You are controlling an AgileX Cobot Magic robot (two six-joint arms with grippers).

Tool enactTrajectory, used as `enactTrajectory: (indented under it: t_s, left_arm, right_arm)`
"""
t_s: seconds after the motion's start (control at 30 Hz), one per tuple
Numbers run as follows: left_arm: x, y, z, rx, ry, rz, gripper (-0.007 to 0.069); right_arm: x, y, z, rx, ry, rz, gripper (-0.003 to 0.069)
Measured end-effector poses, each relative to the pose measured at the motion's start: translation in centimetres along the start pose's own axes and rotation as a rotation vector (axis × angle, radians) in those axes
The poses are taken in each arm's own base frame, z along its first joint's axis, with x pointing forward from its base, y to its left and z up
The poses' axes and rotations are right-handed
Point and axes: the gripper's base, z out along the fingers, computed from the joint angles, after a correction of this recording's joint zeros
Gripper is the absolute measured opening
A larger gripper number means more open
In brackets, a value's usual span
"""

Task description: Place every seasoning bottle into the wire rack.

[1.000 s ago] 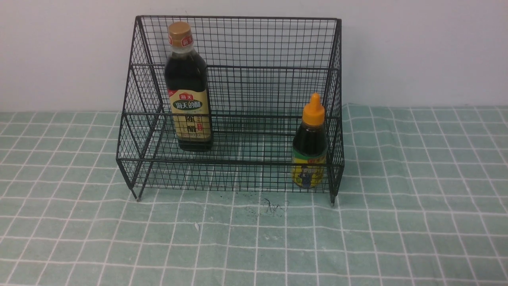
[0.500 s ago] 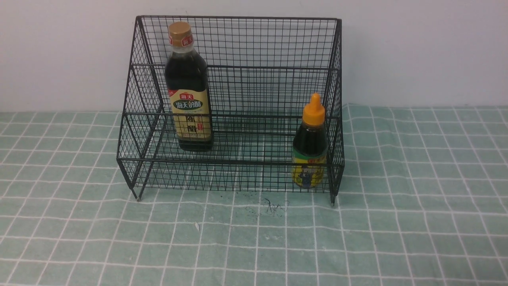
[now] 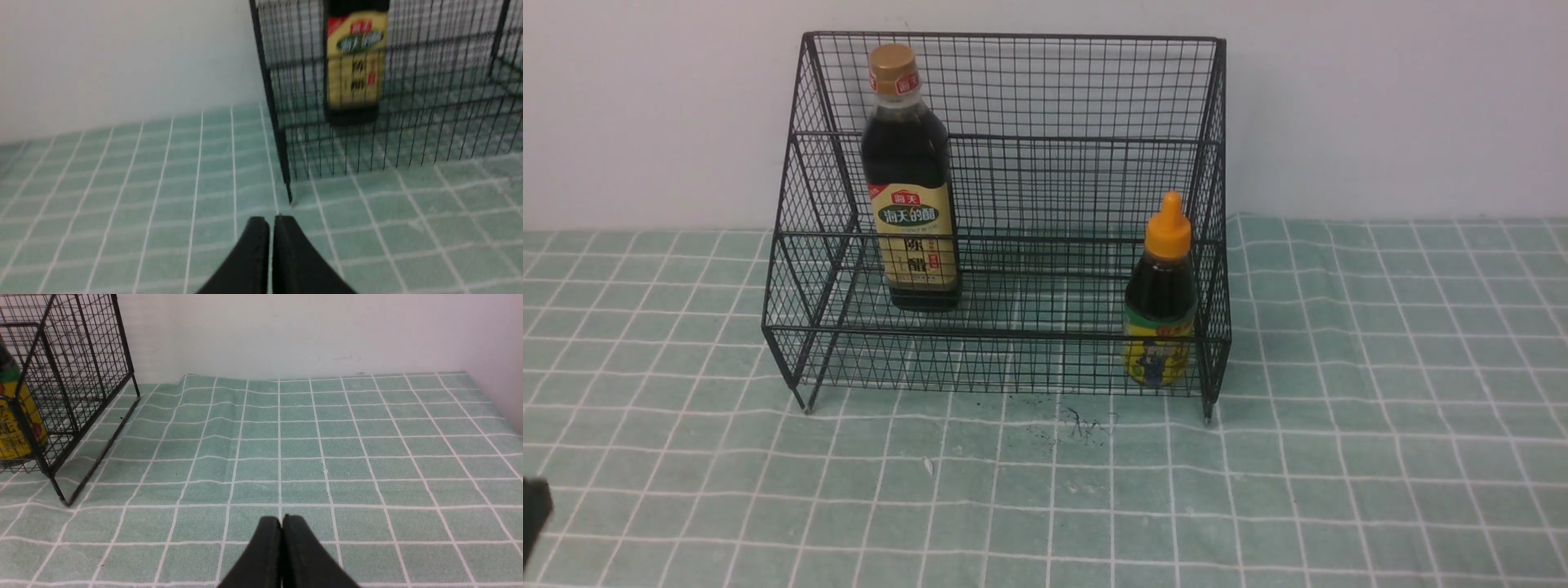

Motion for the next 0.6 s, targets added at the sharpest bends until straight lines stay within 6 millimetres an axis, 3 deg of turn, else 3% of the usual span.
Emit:
enactTrajectory:
  t_s: [0.07,0.13,0.6]
  left_arm:
    - [3.1,0.0,0.5,-0.021,0.034,-0.018,-0.0003]
    - [4.9,-0.1,0.8,-0.028,0.067,-0.028,-0.0003]
    - [5.1,-0.1,0.8,-0.026,0.048,-0.033,-0.0003]
  right_arm:
    - [0.0,0.0,0.0,0.000,0.000,0.000,-0.0013]
    - [0.0,0.0,0.0,0.000,0.000,0.000,-0.0013]
    - [0.0,0.0,0.0,0.001,0.001,-0.002,-0.0013]
